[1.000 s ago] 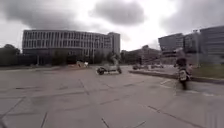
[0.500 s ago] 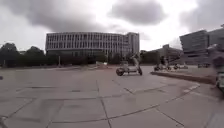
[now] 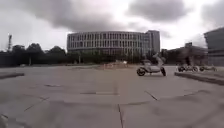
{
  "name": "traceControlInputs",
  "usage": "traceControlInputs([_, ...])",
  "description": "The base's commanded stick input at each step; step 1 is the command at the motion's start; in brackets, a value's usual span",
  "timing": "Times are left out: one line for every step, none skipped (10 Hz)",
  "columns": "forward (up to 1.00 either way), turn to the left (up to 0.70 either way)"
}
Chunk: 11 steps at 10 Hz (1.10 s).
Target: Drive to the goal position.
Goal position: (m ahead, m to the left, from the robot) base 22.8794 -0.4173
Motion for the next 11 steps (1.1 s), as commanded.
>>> traceControlInputs([0.85,0.34])
traceControlInputs([0.85,0.34])
traceControlInputs([0.85,0.34])
traceControlInputs([0.85,0.34])
traceControlInputs([0.85,0.34])
traceControlInputs([0.85,0.34])
traceControlInputs([0.85,0.32])
traceControlInputs([0.85,0.22])
traceControlInputs([0.85,0.13])
traceControlInputs([0.85,0.0])
traceControlInputs([0.85,0.0])
